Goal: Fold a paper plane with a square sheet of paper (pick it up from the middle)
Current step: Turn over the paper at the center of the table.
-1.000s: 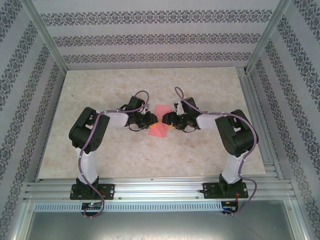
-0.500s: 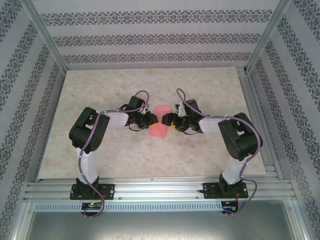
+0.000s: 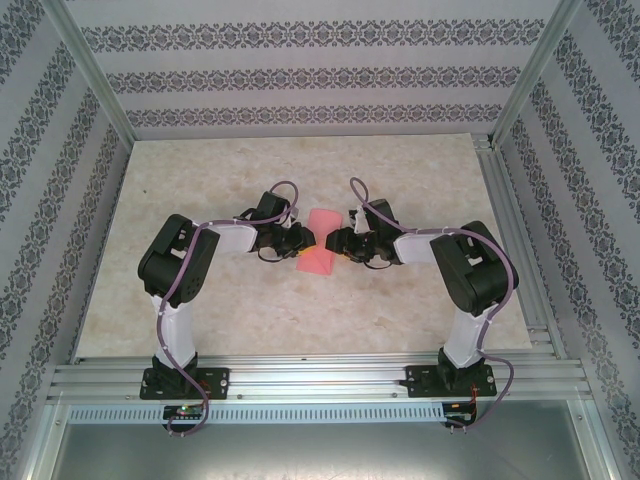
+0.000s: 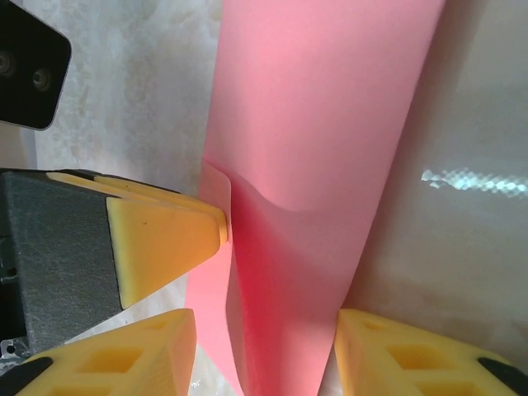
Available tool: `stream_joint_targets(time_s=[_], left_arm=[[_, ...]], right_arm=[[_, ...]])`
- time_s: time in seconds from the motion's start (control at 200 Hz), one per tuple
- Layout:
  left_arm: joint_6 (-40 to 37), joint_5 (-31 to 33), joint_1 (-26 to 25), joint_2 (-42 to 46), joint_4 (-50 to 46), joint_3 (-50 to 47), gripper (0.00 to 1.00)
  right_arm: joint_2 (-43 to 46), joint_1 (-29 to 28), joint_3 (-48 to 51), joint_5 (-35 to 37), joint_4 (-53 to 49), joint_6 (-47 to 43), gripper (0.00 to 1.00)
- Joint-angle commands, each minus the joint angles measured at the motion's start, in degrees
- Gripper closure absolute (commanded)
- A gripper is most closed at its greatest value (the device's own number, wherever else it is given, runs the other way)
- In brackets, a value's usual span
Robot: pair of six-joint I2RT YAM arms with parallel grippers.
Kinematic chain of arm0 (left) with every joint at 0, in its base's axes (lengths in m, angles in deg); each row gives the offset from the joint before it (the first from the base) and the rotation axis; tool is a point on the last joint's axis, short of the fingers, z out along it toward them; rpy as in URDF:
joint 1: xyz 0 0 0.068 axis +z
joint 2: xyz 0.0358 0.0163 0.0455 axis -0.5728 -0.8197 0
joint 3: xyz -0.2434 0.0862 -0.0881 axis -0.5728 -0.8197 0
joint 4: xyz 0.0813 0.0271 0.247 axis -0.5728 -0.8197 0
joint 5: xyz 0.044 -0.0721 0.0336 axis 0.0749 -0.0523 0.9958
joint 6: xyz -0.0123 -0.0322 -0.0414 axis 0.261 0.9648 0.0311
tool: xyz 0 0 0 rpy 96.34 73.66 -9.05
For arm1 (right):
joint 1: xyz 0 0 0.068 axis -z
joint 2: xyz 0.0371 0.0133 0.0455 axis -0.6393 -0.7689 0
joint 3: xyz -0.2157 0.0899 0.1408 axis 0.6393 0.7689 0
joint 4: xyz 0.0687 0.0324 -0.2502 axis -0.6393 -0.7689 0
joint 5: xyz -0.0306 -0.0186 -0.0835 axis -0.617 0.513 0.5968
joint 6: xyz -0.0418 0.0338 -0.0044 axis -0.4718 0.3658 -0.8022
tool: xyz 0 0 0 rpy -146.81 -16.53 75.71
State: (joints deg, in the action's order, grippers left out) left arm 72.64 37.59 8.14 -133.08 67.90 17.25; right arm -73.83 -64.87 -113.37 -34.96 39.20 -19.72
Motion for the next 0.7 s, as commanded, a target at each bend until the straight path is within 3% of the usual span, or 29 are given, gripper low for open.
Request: stream_joint_targets(time_s=[0.0,0.095,0.27,0.325,0.37,0.694], left_arm=[[-1.32,0.61,-0.56,-0.43,-2.33,1.46,0.76],[-1.38,0.63,-0.63,-0.44,-2.68,1.79,0.76],[-1.19,0.54,-0.63,-0.37,-2.54,1.84,0.76],[-1.18,0.62,-0.64,-0.09,-2.57,1.86,0.76],[-1.11,0.63,-0.62,0.00,-2.67,1.76,0.76],[-0.57,0.10,-0.55,2.71,-2.12,1.89,0.74]], right_arm=[[-1.91,-1.15,-1.32,0.56,-1.27,-0.58,0.53],[0.04,-1.00,-0.49,2.09,-2.41,-1.48,0.51],[-0.65,-0.99,-0.03,-0.65,0.51,-0.79,0.73],[-0.34,-0.89,0.10,-0.40,0.80,-0.61,0.74],[-0.07,-0.85,0.02,-0.87,1.41,-0.47,0.81],[2.06,-0.88,-1.69,1.06,-4.58,-3.95,0.95]])
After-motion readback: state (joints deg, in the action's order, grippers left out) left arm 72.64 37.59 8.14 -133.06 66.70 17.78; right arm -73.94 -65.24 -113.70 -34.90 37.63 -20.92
